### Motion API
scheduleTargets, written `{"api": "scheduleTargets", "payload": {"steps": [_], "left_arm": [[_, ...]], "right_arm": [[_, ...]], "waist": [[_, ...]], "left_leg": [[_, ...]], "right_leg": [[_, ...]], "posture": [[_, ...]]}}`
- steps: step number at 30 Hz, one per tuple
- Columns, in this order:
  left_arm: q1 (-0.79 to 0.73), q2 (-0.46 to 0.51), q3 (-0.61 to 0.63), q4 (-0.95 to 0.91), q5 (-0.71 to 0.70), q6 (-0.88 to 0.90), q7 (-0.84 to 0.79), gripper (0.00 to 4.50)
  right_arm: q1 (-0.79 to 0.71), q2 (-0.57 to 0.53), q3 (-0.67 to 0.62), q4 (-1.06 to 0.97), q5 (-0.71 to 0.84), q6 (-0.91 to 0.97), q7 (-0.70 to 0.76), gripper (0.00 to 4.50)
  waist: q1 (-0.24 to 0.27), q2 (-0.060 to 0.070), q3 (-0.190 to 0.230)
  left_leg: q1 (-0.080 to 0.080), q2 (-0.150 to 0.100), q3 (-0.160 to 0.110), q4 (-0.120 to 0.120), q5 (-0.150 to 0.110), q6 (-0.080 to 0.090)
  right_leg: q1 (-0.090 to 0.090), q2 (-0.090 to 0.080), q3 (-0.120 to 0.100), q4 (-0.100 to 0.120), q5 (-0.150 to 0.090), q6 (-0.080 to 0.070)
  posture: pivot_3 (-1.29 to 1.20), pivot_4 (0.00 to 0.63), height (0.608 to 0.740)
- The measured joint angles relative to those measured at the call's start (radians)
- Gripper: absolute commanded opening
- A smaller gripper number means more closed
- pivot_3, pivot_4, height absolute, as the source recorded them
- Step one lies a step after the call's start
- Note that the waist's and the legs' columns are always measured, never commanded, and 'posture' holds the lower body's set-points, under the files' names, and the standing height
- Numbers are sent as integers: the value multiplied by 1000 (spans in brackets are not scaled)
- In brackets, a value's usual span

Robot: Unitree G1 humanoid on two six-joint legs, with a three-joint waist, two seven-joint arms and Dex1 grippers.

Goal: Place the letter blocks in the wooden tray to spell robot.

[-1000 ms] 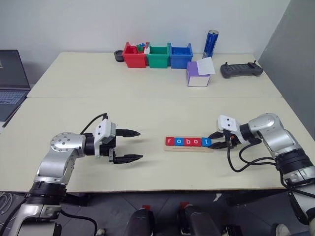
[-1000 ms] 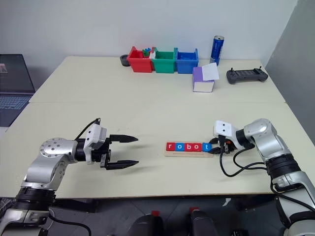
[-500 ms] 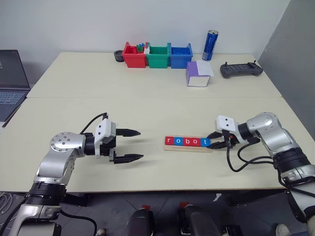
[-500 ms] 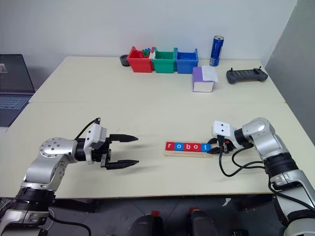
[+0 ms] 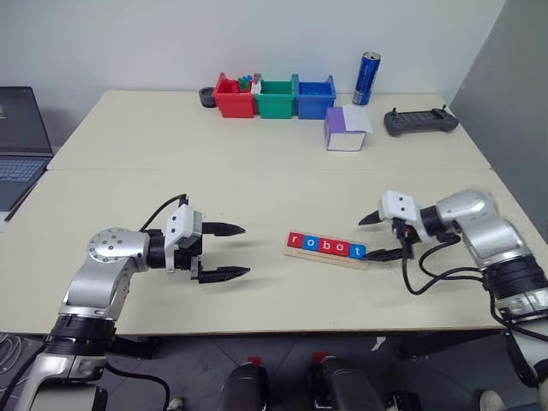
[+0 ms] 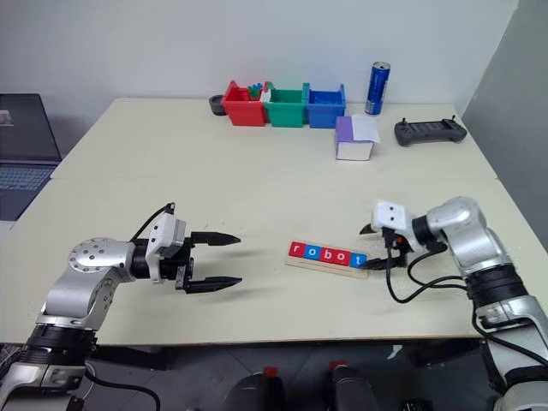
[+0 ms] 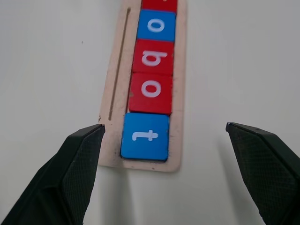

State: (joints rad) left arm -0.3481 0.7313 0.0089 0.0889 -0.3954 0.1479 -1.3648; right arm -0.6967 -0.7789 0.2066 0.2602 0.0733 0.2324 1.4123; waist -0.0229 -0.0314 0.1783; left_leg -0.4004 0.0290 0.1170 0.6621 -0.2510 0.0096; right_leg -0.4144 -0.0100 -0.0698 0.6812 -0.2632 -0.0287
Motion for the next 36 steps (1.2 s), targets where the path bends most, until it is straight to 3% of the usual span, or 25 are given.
{"api": "scheduleTargets", "payload": {"steps": [7, 10, 21, 36], "left_arm": [[1, -1, -1, 0, 0, -1, -1, 4500], [1, -1, -1, 1, 0, -1, -2, 4500], [-35, -9, -4, 36, 1, -2, -22, 4500], [-35, -9, -4, 40, 1, -3, -23, 4500]], "right_arm": [[178, -71, -126, -214, 81, 207, -91, 4475], [252, -27, -152, -251, 88, 255, -193, 3923], [294, 57, -131, -267, 84, 279, -349, 81], [324, 77, -67, -285, 69, 277, -371, 30]], "waist": [[7, 0, 0], [5, 0, 0], [6, 0, 0], [4, 0, 0]], "left_leg": [[0, 0, 0, 0, 0, 0], [0, 0, 0, 0, 0, 0], [0, 0, 0, 0, 0, 0], [0, 0, 0, 0, -1, 1]], "right_leg": [[0, 0, 0, 0, 0, 0], [0, 0, 0, 0, 0, 0], [0, 0, 0, 0, 0, 0], [0, 0, 0, 0, 0, 0]], "posture": [[0, 150, 740], [0, 150, 740], [0, 150, 740], [0, 150, 740]]}}
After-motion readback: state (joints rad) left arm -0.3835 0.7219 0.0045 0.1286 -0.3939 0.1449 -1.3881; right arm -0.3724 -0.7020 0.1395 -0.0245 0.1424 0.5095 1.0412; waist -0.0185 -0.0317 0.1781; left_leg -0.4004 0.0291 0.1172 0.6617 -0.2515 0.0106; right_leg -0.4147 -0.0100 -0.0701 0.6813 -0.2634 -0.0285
